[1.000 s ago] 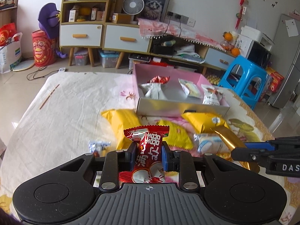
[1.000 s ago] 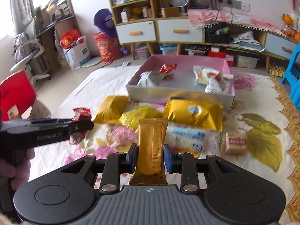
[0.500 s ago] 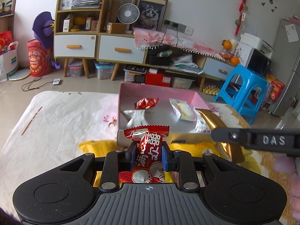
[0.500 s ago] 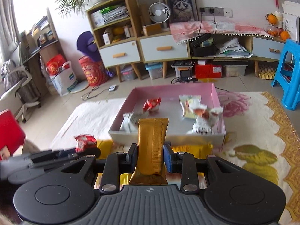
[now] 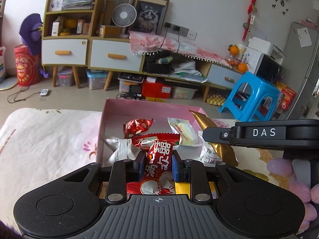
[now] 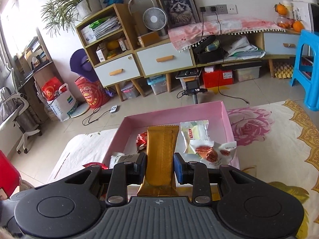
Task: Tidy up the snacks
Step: 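Carry red candy and gold bar into the pink box and open both grippers, then move both open grippers back over the snack pile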
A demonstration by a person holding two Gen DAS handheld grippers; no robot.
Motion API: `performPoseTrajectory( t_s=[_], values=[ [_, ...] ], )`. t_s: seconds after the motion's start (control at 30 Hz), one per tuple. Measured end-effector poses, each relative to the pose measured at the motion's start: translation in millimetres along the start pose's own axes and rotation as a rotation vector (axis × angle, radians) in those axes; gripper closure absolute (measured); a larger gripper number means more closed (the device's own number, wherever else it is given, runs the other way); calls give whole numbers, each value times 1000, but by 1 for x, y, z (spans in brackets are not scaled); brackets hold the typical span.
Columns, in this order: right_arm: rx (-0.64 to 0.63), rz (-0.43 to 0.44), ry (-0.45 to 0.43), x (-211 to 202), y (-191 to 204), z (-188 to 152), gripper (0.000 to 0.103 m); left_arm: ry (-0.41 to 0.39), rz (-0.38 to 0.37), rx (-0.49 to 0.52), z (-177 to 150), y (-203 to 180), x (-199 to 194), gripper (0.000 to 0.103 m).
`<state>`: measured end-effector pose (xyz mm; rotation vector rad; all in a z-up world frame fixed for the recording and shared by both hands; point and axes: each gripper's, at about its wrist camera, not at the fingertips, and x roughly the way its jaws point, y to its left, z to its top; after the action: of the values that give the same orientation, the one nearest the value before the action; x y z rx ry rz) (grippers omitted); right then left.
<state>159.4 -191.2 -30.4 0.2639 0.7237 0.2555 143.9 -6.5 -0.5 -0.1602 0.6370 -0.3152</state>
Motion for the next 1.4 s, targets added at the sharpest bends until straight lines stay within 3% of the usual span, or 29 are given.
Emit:
performPoseTrajectory(
  t_s=[0.2, 0.73, 0.83, 0.9, 0.97, 1.03, 1.17, 1.4],
  values=[
    [7, 6, 4, 15, -9, 7, 83, 35, -23, 16, 6, -5, 29, 79],
    [-42, -48, 13, 45, -20, 15, 83, 92, 33, 65, 9, -21, 77, 78],
    [-30, -62, 11, 47, -23, 16, 78, 92, 30, 59, 8, -21, 78, 75],
    [-16, -65, 5, 46, -25, 17, 78, 95, 28, 48, 8, -20, 78, 64],
    [-8, -65, -2, 44, -25, 19, 66, 88, 21, 37, 8, -18, 76, 44],
    [-3, -67, -11, 41, -26, 20, 60, 81, 9, 28, 8, -16, 73, 36],
    [10, -70, -27, 34, -28, 23, 47, 74, 3, 24, 9, -15, 67, 25],
    [19, -81, -50, 13, -28, 25, 32, 47, -5, 15, 13, -17, 47, 17]
  ],
)
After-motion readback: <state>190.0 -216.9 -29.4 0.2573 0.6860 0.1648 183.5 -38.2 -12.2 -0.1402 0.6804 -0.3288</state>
